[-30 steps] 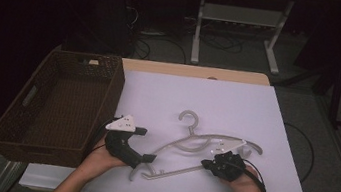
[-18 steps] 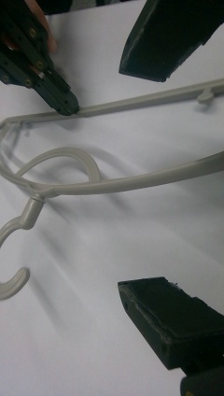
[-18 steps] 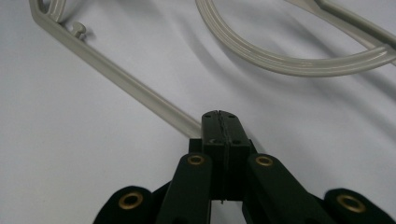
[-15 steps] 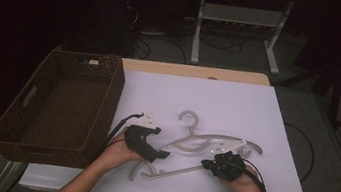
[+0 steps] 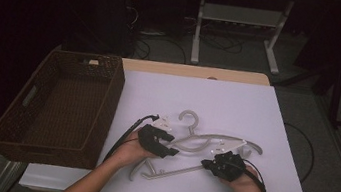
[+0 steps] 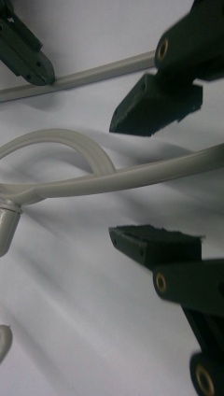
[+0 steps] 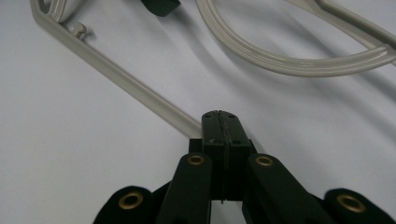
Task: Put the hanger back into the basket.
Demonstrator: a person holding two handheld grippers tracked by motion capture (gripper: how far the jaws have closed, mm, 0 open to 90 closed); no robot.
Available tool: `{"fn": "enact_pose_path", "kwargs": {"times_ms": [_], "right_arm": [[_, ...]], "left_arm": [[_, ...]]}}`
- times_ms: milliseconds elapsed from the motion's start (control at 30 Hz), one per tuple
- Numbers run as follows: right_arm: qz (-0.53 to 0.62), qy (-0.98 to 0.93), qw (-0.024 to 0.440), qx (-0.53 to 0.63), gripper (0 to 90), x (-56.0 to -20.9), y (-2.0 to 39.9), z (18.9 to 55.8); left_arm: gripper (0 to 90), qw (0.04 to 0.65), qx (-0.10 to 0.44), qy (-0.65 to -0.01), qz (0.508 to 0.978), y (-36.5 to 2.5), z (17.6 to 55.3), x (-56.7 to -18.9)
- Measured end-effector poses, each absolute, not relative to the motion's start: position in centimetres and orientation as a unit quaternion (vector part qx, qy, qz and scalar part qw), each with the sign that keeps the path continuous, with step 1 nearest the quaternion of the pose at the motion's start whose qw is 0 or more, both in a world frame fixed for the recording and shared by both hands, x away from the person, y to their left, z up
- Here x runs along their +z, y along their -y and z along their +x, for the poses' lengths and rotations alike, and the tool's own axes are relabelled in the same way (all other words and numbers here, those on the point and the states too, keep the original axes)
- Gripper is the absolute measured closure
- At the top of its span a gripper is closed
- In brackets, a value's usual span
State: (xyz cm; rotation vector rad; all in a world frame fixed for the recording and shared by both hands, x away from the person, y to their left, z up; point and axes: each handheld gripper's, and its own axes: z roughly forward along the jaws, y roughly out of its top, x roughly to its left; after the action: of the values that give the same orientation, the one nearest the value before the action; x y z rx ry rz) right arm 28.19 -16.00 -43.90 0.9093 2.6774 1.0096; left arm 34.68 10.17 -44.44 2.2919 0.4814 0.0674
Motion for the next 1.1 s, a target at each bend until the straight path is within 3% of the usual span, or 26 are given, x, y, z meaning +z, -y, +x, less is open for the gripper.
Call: {"fn": "enact_pose_path", "kwargs": {"times_ms": [367,567,1100], "right_arm": [[0.302,-0.889,0.069,0.336,89.7,-43.91,16.03,28.21],[0.302,-0.89,0.069,0.336,89.7,-43.89,16.02,28.2],[0.3,-0.889,0.07,0.34,89.6,-43.72,16.09,28.16]], "left_arm": [[70.9,0.374,0.026,-0.185,0.908,-9.75,34.63,-44.42],[77.8,0.372,0.018,-0.204,0.906,-9.81,34.77,-44.25],[81.7,0.372,0.008,-0.247,0.895,-9.78,34.7,-43.97]]}}
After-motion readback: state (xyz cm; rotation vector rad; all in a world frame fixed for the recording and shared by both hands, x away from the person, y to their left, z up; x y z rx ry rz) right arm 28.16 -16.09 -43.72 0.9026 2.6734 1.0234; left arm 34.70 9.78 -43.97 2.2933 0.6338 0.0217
